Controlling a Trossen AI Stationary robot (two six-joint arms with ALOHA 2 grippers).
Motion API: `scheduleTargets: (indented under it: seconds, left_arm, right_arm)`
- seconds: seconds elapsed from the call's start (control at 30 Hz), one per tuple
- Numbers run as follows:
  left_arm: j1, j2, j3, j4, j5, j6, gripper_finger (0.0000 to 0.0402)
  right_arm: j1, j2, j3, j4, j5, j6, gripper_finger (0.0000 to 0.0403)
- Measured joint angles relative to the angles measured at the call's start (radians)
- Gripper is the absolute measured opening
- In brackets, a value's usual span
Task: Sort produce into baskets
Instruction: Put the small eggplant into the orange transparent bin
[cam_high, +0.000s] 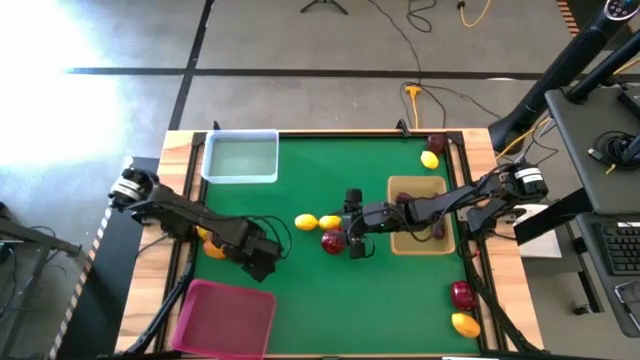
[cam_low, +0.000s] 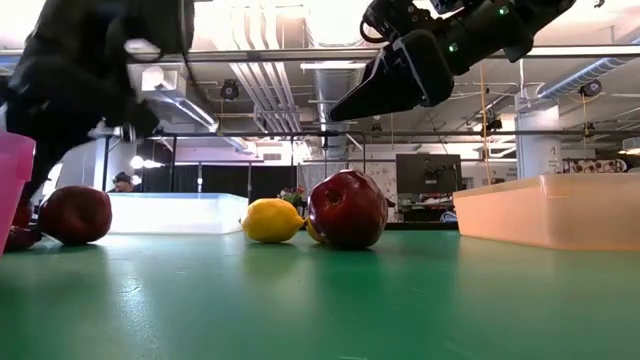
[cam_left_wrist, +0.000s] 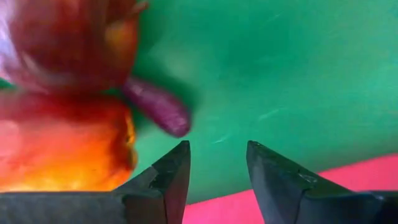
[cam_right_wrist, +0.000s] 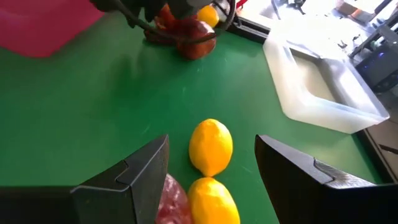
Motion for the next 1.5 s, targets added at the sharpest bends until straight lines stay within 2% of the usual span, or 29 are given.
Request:
scheduleTargets:
  seconds: [0.17, 0.5, 0.73, 0.9, 1.03, 1.23, 1.5]
  left_arm:
    - [0.000, -0.003, -0.087, 0.001, 0.044, -0.048, 0.0120]
    - [0.013, -0.080, -0.196, 0.080, 0.002, -0.139, 0.0114]
    - [0.013, -0.071, -0.211, 0.251, -0.130, -0.137, 0.0113]
    - [0.013, -0.054, -0.159, 0.315, -0.223, -0.029, 0.0113]
    - [0.013, -0.055, -0.069, 0.289, -0.297, 0.078, 0.0113]
    - [0.012, -0.056, 0.008, 0.174, -0.295, 0.148, 0.0113]
    - [0.013, -0.056, -0.028, 0.061, -0.245, -0.058, 0.0113]
  right_arm:
    - [0.000, 0.000, 0.000, -0.023, -0.053, 0.034, 0.0231]
    - [0.000, -0.006, 0.000, -0.031, -0.069, 0.026, 0.0231]
    - [0.000, -0.008, 0.000, -0.036, -0.071, 0.034, 0.0231]
    - [0.000, -0.008, 0.000, -0.037, -0.072, 0.060, 0.0231]
    - [0.000, -0.008, 0.000, -0.037, -0.072, 0.060, 0.0231]
    - [0.000, -0.008, 0.000, -0.048, -0.072, 0.081, 0.0231]
    - [0.000, -0.008, 0.000, -0.083, -0.072, 0.086, 0.0231]
